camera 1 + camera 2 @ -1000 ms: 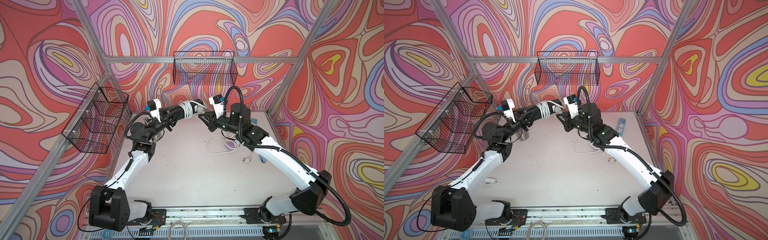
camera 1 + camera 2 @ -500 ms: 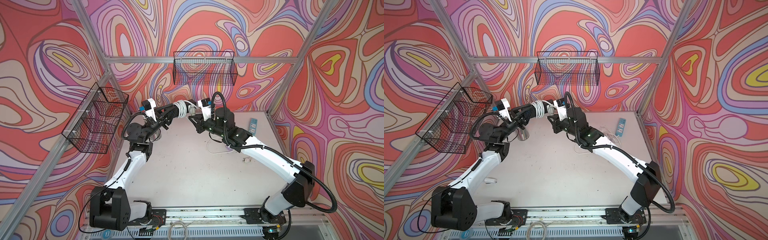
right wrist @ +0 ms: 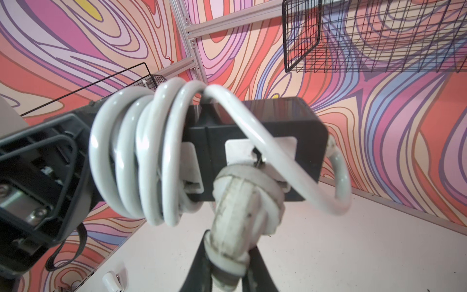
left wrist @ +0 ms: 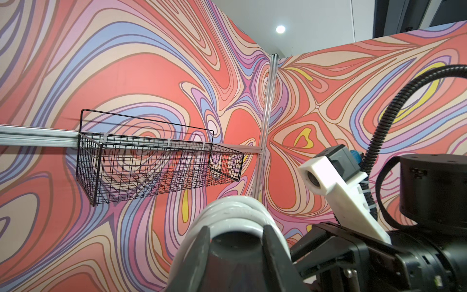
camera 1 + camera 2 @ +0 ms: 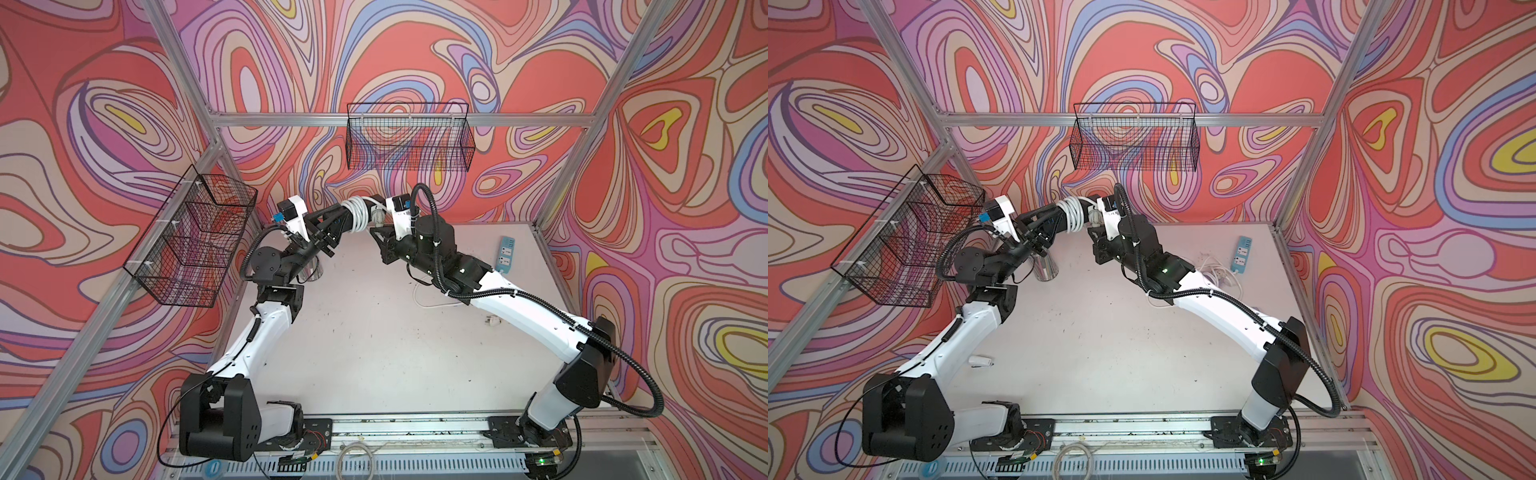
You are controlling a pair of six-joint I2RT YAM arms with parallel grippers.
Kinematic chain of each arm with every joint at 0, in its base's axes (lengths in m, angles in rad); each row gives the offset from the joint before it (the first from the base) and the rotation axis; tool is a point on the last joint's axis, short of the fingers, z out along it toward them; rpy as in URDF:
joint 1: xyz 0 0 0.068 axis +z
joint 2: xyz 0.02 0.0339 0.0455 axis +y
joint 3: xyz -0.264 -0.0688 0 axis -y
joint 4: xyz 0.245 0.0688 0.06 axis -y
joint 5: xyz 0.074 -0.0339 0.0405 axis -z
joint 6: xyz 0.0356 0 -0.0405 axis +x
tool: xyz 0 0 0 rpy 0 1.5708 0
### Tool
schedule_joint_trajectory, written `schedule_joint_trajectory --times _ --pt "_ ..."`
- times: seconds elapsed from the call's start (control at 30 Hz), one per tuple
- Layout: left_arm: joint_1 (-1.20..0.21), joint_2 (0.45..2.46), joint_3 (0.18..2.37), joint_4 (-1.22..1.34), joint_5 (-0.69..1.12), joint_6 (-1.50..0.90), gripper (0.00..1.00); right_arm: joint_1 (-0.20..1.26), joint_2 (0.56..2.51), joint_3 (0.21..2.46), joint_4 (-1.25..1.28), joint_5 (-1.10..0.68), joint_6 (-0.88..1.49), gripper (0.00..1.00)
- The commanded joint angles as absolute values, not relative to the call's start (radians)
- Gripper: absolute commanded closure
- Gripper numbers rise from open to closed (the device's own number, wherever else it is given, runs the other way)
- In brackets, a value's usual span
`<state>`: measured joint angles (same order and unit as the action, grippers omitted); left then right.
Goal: Unwrap the cord wrapped around the power strip
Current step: Unwrap the power cord from the power strip.
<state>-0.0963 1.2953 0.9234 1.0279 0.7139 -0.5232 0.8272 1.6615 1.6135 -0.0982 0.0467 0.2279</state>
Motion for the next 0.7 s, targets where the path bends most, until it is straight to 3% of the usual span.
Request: schedule_joint_trajectory --times 0.0,0.33,0.67 --pt "-0.124 1.289 0.928 1.06 0.709 -0.512 1.0 0.924 1.63 1.628 -0.114 -0.104 0.162 1.0" --pt "-0.123 1.276 0.929 1.041 0.709 -0.494 1.0 0.716 1.447 1.481 -0.137 -0.148 0.205 1.0" --pt "-0.121 1.275 0.929 1.042 0.705 -0.493 1.0 0.677 1.435 1.474 -0.123 -0.206 0.219 1.0"
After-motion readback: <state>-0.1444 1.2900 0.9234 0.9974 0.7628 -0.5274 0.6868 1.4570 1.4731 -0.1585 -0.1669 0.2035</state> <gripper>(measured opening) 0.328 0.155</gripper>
